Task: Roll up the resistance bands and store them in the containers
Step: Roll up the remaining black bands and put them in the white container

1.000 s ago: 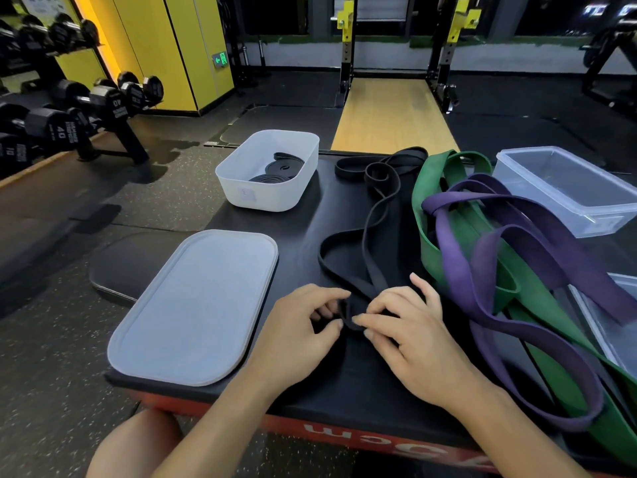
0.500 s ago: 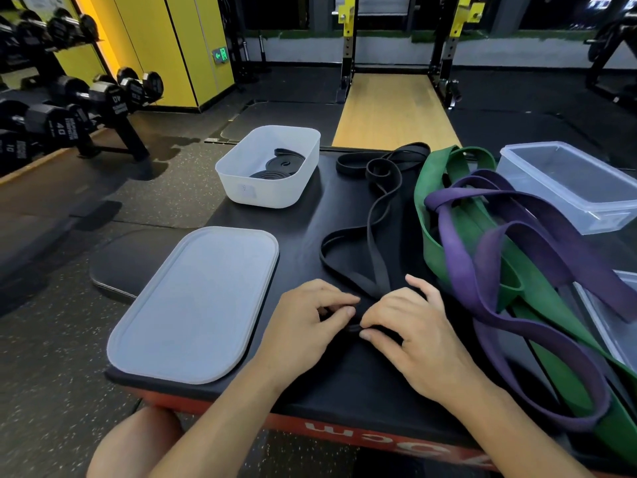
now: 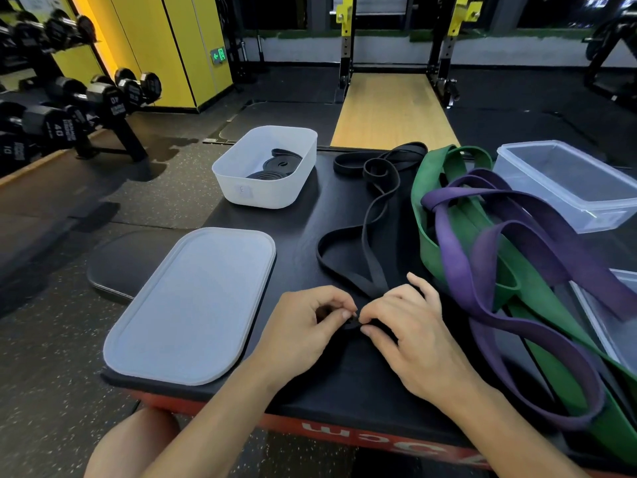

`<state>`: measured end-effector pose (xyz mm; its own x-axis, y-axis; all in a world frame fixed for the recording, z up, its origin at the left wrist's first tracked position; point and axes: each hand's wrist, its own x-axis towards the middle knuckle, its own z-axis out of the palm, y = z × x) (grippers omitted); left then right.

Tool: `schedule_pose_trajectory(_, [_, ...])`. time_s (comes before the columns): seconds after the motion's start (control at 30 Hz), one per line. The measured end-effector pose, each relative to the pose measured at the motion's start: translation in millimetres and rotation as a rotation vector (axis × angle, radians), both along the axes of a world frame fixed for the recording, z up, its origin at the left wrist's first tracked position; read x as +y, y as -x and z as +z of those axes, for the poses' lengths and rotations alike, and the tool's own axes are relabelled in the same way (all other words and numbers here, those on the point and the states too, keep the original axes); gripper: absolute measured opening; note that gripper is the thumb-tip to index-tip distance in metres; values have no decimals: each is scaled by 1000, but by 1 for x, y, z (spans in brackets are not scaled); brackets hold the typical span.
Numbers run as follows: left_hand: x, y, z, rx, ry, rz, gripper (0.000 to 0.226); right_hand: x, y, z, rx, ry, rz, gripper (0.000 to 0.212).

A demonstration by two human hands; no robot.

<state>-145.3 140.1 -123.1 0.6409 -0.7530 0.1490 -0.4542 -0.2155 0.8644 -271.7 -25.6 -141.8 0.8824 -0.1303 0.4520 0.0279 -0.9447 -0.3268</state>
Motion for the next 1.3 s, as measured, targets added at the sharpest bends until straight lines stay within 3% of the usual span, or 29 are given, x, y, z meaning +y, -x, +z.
schedule_pose_trajectory(0.3, [4,-4,8,-91,-134,-94,19,1,-1,-2,-31,32,-30,35])
schedule_pose_trajectory(0.43, [11,-8,10,-110,-182,-145,17,-4,-3,-3,-74,1,-62,16])
schedule_pose_trajectory(0.53, [14,-9,10,-119,-208,-162,29,-4,-4,-3,-53,33,-67,19])
schedule_pose_trajectory(0.9, [15,-6,11,14,-58,-156,54,-6,0,-2,-4,10,105,13])
schedule_pose_trajectory(1.13, [12,-4,9,44,22,-147,34,-5,-2,0,-31,-26,70,12])
schedule_pose_trajectory(1.3, [11,-2,9,55,30,-149,29,-3,-1,-2,13,-215,-59,42])
